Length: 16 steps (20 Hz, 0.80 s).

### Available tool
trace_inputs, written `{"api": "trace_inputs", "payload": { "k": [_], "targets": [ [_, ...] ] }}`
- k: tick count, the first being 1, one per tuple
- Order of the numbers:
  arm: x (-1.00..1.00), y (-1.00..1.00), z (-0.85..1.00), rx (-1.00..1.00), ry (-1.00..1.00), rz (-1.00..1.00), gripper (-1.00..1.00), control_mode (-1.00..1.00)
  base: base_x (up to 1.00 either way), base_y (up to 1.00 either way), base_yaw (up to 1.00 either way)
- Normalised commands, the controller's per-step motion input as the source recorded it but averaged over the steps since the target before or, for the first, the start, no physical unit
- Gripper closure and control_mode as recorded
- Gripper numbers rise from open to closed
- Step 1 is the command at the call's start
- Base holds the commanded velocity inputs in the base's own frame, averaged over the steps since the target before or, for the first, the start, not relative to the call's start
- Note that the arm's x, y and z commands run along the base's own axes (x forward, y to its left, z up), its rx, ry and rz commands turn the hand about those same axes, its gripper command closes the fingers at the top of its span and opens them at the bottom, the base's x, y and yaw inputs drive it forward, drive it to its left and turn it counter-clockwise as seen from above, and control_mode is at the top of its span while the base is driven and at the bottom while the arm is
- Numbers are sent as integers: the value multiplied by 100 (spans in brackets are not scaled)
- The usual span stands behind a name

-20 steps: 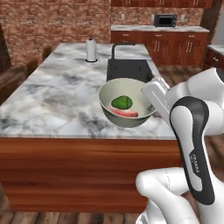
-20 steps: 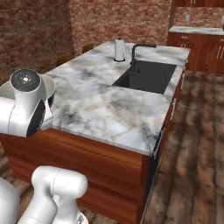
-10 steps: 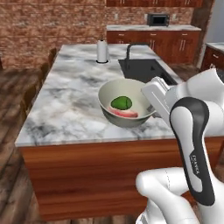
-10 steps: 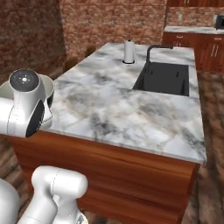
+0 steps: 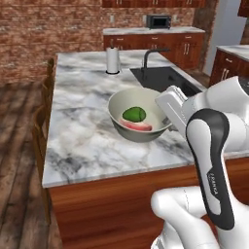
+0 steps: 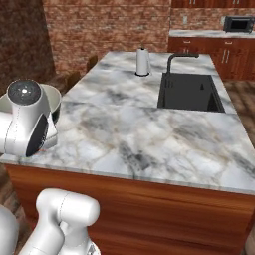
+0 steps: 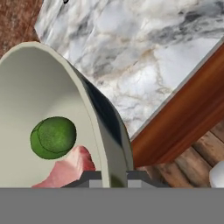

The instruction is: The microwave is finished heating the steak and avocado. Take the bowl containing the food and place it on the dining counter.

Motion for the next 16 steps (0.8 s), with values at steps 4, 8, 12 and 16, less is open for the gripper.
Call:
{"api": "trace_inputs", "payload": {
  "k": [4, 8, 12, 16],
  "targets": [
    [0, 0, 0, 0, 0, 0, 100, 100, 58, 16, -5],
    [85, -4, 0, 0, 7, 0, 100, -100, 0, 0, 0],
    [100, -14, -1, 0, 26, 1, 100, -100, 0, 0, 0],
    [100, -13, -27, 0, 36, 4, 100, -100, 0, 0, 0]
  ]
}}
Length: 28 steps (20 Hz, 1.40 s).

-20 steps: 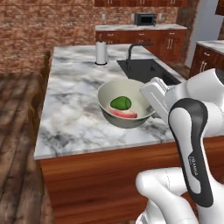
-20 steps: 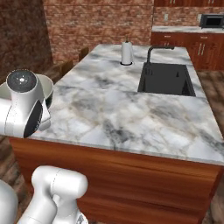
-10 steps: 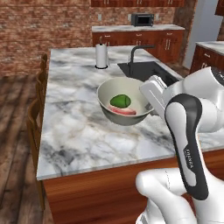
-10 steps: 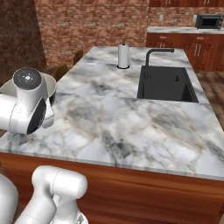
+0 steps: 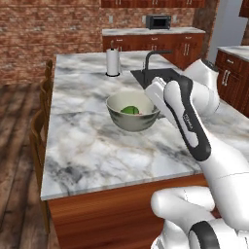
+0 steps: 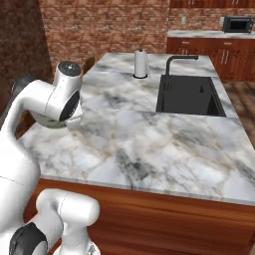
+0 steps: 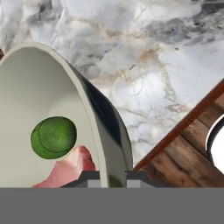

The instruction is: The microwave is finished heating the steak and avocado. Take the bowl containing the food and place it on the dining counter.

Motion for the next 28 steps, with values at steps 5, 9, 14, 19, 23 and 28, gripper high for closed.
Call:
{"api": "trace_inputs", "payload": {
  "k": [5, 9, 14, 19, 23, 28],
  "targets": [
    [44, 0, -38, -1, 14, 6, 100, -100, 0, 0, 0],
    [40, 2, -57, 0, 3, 0, 100, -100, 0, 0, 0],
    [77, 13, -81, -1, 0, 0, 100, -100, 0, 0, 0],
    [97, 31, -29, 0, 0, -12, 100, -100, 0, 0, 0],
    [100, 25, -12, 0, 0, -15, 100, -100, 0, 0, 0],
    [96, 2, -53, -3, 0, -6, 100, -100, 0, 0, 0]
  ]
}}
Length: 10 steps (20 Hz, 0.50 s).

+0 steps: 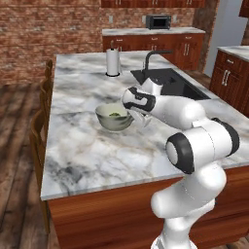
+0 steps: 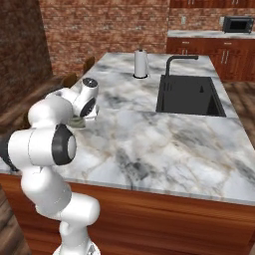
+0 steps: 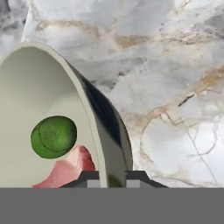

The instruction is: The microwave is finished heating the steak and avocado. Take the bowl containing the food and place it on the dining counter.

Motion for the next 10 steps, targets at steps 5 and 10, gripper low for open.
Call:
{"api": "trace_inputs", "payload": {
  "k": [5, 10],
  "targets": [
    [92, 3, -59, -7, 0, -5, 100, -100, 0, 0, 0],
    [85, 3, -44, -4, -1, -5, 100, -100, 0, 0, 0]
  ]
}}
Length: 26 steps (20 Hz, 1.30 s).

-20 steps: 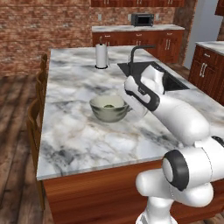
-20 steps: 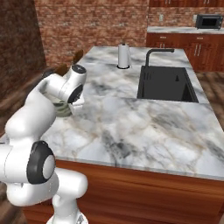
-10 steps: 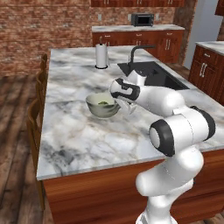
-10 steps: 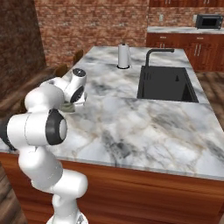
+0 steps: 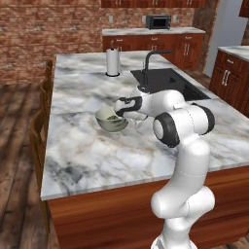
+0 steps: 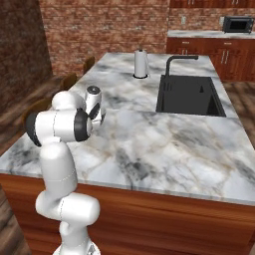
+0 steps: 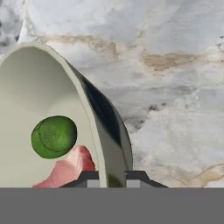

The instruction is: The microwave is finished heating the steak and avocado. Take the bowl containing the food and place it on the dining counter.

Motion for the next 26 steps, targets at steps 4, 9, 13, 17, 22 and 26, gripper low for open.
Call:
{"api": "trace_inputs", "payload": {
  "k": [4, 9, 13, 17, 22, 26],
  "targets": [
    [72, 1, -43, -5, -5, -4, 100, -100, 0, 0, 0],
    [69, 1, -34, -2, -1, -3, 100, -100, 0, 0, 0],
    [49, 1, -7, 0, 0, -2, 100, -100, 0, 0, 0],
    [8, 0, 5, 0, 7, -2, -100, -100, 0, 0, 0],
    [-42, -13, 49, 0, 7, -6, -100, -100, 0, 0, 0],
    [-86, -35, 75, 2, 3, -4, -100, -100, 0, 0, 0]
  ]
}}
